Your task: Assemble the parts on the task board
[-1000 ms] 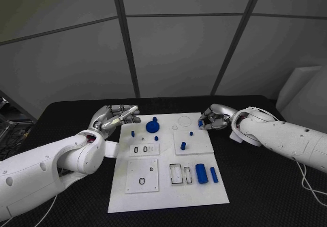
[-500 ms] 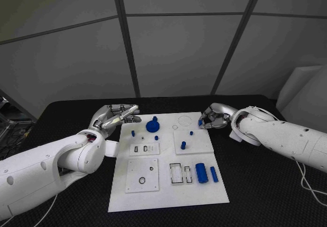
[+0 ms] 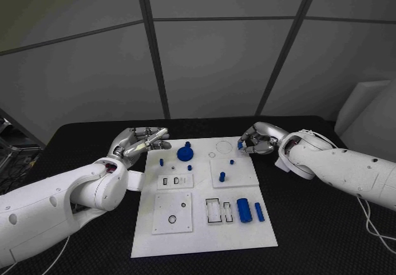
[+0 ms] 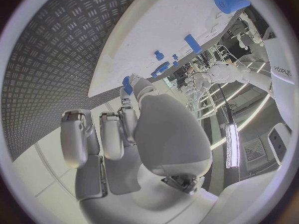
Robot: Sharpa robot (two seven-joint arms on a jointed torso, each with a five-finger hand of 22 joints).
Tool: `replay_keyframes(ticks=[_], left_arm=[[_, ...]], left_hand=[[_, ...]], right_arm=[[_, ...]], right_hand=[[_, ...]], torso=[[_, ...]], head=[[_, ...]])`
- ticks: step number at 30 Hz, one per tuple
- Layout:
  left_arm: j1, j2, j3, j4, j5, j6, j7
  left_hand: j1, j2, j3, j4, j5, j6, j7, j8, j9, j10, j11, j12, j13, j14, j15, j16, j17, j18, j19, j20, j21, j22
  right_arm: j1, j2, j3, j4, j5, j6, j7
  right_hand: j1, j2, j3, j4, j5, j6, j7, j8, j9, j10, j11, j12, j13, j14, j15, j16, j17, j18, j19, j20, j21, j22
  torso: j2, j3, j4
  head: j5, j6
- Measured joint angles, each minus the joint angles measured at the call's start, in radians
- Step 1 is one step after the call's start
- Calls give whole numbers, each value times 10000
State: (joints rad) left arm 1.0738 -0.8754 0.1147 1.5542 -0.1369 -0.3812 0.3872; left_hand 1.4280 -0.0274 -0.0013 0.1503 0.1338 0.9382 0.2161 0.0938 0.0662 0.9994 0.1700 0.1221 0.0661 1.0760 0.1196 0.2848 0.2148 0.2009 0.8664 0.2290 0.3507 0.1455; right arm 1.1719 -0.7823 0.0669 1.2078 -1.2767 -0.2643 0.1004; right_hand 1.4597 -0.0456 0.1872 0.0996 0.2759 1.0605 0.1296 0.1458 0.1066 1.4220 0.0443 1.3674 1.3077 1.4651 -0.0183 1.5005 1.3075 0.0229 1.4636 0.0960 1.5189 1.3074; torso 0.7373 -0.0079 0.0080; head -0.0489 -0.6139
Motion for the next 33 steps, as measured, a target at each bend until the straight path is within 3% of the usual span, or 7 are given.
replay_keyframes(ticks=[9, 15, 23, 27, 33], left_arm=[[-2, -5, 0, -97, 0, 6, -4], [-2, -4, 0, -256, 0, 5, -5], [2, 12, 0, -358, 0, 2, -6], [4, 20, 0, -379, -1, 0, -7], [5, 21, 1, -376, -1, -2, -14]], left_hand=[[0, 0, 0, 0, 0, 0, 0, 0, 0, 0, 0, 0, 0, 0, 0, 0, 0, 0, 0, 0, 0, 0], [0, 0, -29, -29, 0, 0, 0, 0, 0, 0, 0, 1, 0, 0, 0, 0, 11, 0, 0, 0, 0, 1], [0, 0, -29, -29, 0, 0, 0, 0, 0, 0, 0, 3, 0, 0, 0, 0, 10, -1, 0, 0, 0, -8], [0, 0, -29, -29, 0, 0, 0, 0, 0, 0, 0, 5, 0, 0, 0, 0, 9, 0, 0, 0, 0, -7], [53, 53, -29, -29, 0, 0, 0, 0, 0, 0, 0, 5, 0, 0, 0, 0, 9, 0, 0, 0, 0, -7]], right_arm=[[5, -137, 3, 1559, 110, -535, -482], [8, 274, 5, 2307, -113, -733, -920], [-28, 1177, -86, 2496, -832, -698, -1317], [-250, 1584, -134, 2432, -1338, -629, -1505], [-619, 1885, -163, 2339, -1888, -539, -1753]], right_hand=[[13, 12, -2, -1, -22, 5, -5, 1, 0, 0, 1, 0, 1, 0, 0, 0, 0, 1, 0, 1, 0, 0], [13, 12, 28, -32, -36, 4, -6, -9, 0, 0, 1, 0, 1, 0, 1, 0, -1, 0, 0, 1, 0, 0], [10, 13, 98, -41, -40, 1, -9, -17, 0, -37, -35, -1, 1, 37, -36, 0, -1, 0, 36, -34, 0, 0], [9, 14, 98, -41, -63, 6, -6, -16, 0, -37, -35, -1, 1, 37, -36, 0, -1, 0, 36, -34, -1, 0], [-32, 52, 97, -41, -74, 29, 17, -16, 0, -37, -35, -1, 1, 37, -35, 0, -1, 1, 36, -34, -1, 0]], torso=[[-43, -17, -31], [-114, -39, -31], [-180, -67, 0], [-199, -84, 11], [-197, -81, 16]], head=[[26, 39], [115, -62], [269, -143], [323, -170], [409, -216]])
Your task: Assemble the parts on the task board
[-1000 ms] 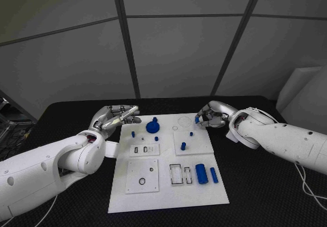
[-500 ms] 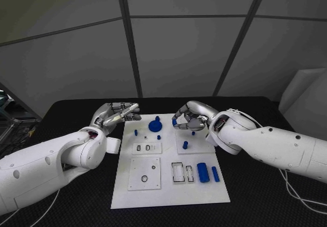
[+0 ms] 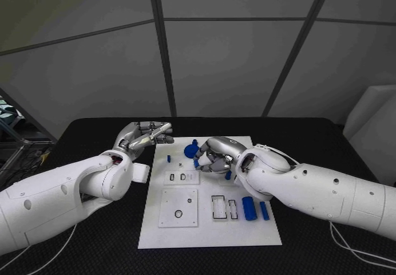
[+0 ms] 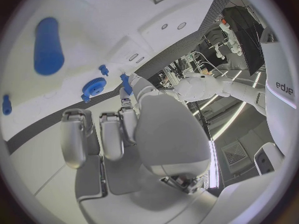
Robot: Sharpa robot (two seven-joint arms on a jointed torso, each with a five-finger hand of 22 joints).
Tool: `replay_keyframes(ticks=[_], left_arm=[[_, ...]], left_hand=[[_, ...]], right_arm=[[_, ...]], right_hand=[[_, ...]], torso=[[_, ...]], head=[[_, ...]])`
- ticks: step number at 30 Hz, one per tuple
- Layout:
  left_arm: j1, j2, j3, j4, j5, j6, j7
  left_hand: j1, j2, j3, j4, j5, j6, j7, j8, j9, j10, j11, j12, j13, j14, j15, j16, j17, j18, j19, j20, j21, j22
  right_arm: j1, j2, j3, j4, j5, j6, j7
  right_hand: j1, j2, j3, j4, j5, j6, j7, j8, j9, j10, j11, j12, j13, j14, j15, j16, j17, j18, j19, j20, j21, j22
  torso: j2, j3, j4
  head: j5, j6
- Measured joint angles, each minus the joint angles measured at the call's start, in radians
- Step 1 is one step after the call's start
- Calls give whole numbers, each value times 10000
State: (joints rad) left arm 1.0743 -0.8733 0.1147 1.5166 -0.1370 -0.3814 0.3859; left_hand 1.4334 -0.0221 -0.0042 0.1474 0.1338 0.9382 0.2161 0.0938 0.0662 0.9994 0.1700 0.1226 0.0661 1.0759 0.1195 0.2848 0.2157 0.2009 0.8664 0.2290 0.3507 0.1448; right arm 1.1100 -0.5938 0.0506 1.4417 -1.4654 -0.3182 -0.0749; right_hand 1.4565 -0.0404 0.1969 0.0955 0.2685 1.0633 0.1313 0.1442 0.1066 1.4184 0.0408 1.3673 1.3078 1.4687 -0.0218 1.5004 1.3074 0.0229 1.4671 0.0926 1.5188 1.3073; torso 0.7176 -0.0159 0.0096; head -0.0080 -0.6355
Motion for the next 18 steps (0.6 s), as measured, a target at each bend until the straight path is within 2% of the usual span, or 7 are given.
replay_keyframes(ticks=[6, 18], left_arm=[[2, -11, 0, -17, 0, 0, -8], [4, 14, 1, -125, 0, 1, -22]], left_hand=[[0, 0, 0, 0, 0, 0, 0, 0, 0, 0, 0, 0, 0, 0, 0, 0, 0, 0, 0, 0, 0, 1], [0, 0, 0, 0, 0, 0, 0, 0, 0, 0, 0, 0, 0, 0, 0, 0, -1, 0, 0, 0, 0, 2]], right_arm=[[-283, 389, -11, -253, -357, 51, -220], [-424, 742, -17, -507, -749, 59, -421]], right_hand=[[-1, 1, -1, 0, -23, 0, 0, 0, 0, 0, 0, 0, 0, 0, 0, 0, 0, 0, 0, 0, 0, 0], [-1, -2, -5, -2, -44, -2, -3, 1, 0, 0, 1, -1, 0, 0, 1, 0, 0, 0, 0, 1, 0, 0]], torso=[[12, 14, -8], [15, 24, -15]], head=[[93, -58], [113, -118]])
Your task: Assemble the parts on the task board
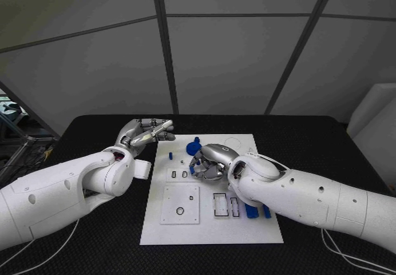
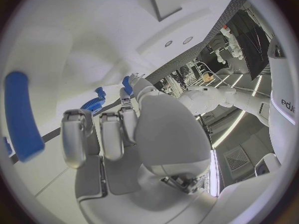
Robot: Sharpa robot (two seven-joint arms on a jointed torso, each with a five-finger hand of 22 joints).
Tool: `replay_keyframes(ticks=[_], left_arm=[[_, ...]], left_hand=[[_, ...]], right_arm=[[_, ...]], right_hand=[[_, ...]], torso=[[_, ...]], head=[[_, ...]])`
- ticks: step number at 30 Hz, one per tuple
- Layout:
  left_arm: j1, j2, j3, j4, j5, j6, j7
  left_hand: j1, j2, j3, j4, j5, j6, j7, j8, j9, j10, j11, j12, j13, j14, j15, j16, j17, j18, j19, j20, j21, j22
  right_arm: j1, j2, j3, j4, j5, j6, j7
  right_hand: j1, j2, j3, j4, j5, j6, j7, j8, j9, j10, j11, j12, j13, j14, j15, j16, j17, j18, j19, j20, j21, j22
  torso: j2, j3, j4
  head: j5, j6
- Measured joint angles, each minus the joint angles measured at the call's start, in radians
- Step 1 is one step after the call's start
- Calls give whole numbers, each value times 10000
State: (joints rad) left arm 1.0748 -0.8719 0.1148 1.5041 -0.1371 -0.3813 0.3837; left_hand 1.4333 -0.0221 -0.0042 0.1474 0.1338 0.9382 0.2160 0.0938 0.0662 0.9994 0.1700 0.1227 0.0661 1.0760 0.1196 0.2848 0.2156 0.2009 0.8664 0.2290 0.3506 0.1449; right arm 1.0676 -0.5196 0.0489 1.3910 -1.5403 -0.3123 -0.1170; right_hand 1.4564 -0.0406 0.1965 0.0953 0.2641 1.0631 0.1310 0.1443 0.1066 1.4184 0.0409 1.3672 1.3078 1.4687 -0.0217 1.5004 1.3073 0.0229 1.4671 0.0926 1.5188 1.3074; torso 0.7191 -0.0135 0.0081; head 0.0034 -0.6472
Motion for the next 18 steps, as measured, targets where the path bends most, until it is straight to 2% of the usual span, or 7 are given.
replay_keyframes(ticks=[18], left_arm=[[0, 41, 0, -26, 0, 0, -15]], left_hand=[[0, 0, 0, 0, 0, 0, 0, 0, 0, 0, 0, 0, 0, 0, 0, 0, 7, 0, 0, 0, 0, 1]], right_arm=[[-2, 199, 6, -134, -167, 201, -96]], right_hand=[[-115, -48, 25, 35, -2, -15, -15, 36, 0, 0, 0, -55, -1, 0, 0, 0, 7, 1, 0, 0, 0, 0]], torso=[[-11, -4, 0]], head=[[-8, -23]])
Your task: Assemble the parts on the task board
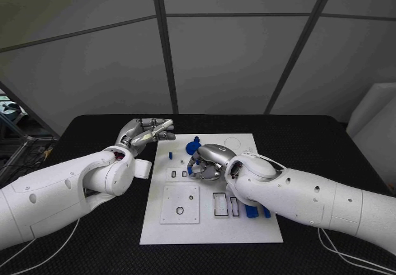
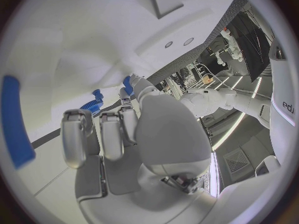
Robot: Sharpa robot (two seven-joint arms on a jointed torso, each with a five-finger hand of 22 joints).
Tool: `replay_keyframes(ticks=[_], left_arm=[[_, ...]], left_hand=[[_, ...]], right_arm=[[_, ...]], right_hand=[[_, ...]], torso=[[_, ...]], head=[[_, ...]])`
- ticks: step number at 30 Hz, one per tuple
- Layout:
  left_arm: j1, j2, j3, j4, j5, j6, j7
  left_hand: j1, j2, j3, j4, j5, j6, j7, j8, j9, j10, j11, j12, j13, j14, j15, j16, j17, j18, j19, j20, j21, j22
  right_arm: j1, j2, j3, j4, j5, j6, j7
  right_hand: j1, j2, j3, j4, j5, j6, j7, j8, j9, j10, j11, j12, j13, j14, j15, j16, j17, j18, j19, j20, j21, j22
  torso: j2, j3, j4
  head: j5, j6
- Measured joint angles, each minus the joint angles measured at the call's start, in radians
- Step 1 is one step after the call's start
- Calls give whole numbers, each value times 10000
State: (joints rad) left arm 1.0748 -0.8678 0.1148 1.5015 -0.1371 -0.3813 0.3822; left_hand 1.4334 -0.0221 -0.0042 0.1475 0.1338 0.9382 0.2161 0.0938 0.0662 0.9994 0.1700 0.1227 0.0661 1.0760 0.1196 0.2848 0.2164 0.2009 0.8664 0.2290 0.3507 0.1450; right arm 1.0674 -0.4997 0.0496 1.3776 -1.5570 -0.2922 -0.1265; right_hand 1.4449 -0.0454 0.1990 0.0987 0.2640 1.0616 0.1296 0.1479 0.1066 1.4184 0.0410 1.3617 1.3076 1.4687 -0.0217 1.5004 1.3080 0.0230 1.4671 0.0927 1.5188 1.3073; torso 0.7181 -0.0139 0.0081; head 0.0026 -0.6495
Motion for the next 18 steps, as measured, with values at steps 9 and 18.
replay_keyframes(ticks=[9, 18], left_arm=[[0, 10, 0, -6, 0, 0, -8], [-1, 23, 0, -15, 0, -1, -18]], left_hand=[[0, 0, 0, 0, 0, 0, 0, 0, 0, 0, 0, 0, 0, 0, 0, 0, -1, -1, 0, 0, 0, 0], [0, 0, 0, 0, 0, 0, 0, 0, 0, 0, 0, 0, 0, 0, 0, 0, -2, 0, 0, 0, -39, 0]], right_arm=[[17, 20, 11, -33, -10, 170, -29], [25, 26, 17, -37, -18, 293, -36]], right_hand=[[-153, -83, -7, 10, 0, -7, -8, -10, 19, -75, 1, -108, 0, 0, 0, 0, -1, 0, 0, 0, 0, 0], [-208, -138, 4, 22, 2, -89, 57, -109, 26, -145, 72, -147, 0, 0, 1, 0, -2, 0, 0, 0, 0, 0]], torso=[[-2, 2, 3], [-2, 5, -5]], head=[[22, -5], [17, -9]])
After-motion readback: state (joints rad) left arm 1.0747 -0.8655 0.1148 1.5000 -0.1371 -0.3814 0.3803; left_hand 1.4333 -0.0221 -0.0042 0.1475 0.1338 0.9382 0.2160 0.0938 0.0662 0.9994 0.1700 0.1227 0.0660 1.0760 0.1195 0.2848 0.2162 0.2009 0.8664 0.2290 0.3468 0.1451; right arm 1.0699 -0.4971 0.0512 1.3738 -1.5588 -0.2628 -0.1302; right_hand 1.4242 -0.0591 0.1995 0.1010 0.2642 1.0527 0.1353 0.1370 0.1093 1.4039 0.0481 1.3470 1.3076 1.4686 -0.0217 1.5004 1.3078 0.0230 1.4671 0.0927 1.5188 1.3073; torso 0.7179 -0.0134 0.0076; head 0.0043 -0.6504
